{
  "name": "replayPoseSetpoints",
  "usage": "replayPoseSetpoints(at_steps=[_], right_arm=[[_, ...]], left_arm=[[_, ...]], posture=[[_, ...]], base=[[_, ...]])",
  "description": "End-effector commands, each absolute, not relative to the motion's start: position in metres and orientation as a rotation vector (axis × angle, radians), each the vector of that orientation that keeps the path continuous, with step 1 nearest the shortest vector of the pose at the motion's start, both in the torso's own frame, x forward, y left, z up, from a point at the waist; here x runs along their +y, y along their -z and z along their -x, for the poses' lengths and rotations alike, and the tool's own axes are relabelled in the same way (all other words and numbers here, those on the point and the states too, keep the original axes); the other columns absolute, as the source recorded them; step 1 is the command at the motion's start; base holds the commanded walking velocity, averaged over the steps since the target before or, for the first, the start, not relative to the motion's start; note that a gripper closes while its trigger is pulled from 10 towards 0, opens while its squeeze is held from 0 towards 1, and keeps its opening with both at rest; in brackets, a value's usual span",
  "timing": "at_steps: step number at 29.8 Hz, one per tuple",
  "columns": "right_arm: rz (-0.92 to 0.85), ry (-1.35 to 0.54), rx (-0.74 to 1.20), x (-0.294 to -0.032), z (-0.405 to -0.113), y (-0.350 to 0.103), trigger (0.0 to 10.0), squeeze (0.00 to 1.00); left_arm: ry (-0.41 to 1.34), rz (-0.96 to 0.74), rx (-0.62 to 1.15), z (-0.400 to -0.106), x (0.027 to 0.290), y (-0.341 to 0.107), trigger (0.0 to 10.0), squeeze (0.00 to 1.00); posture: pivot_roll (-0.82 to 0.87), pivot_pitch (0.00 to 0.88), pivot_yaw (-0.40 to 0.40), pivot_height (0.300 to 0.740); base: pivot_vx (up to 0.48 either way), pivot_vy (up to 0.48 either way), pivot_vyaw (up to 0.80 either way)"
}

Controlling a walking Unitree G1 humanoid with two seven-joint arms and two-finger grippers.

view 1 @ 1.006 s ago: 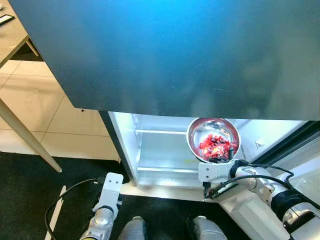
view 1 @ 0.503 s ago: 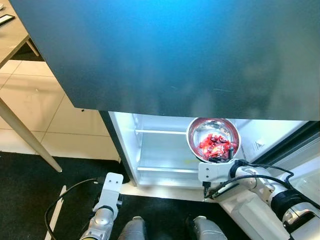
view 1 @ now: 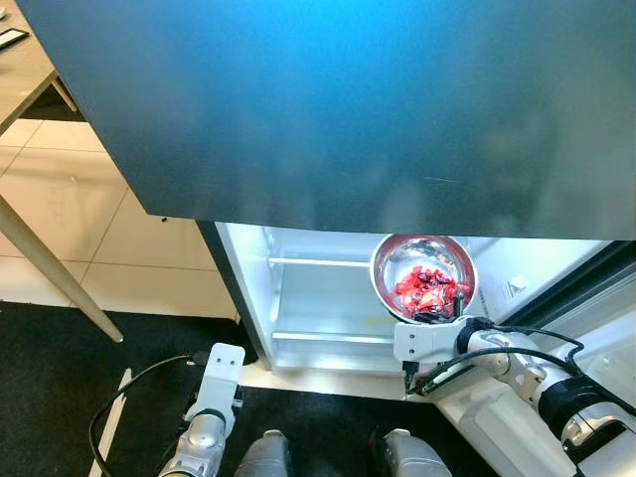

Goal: Restocking fridge

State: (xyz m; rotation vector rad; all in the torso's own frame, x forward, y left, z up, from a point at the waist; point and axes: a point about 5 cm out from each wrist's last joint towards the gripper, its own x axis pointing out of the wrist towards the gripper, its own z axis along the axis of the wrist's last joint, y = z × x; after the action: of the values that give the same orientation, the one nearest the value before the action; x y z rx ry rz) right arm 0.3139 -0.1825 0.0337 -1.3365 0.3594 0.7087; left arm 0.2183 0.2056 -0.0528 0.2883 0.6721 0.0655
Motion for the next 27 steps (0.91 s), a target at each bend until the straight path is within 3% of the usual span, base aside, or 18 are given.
replayPoseSetpoints(at_steps=[1, 27], right_arm=[[1.312, -0.699, 0.352, -0.1833, -0.3131, -0.0335, 10.0, 0.00], [1.309, -0.686, 0.344, -0.1831, -0.3137, -0.0338, 10.0, 0.00]], left_arm=[[-0.063, -0.282, 0.709, -0.2095, 0.2054, 0.0589, 10.0, 0.00], [-0.060, -0.286, 0.706, -0.2110, 0.2045, 0.0582, 10.0, 0.00]], posture=[[-0.04, 0.172, -0.035, 0.725], [-0.03, 0.167, -0.034, 0.725]], base=[[0.000, 0.000, 0.00], [0.000, 0.000, 0.00]])
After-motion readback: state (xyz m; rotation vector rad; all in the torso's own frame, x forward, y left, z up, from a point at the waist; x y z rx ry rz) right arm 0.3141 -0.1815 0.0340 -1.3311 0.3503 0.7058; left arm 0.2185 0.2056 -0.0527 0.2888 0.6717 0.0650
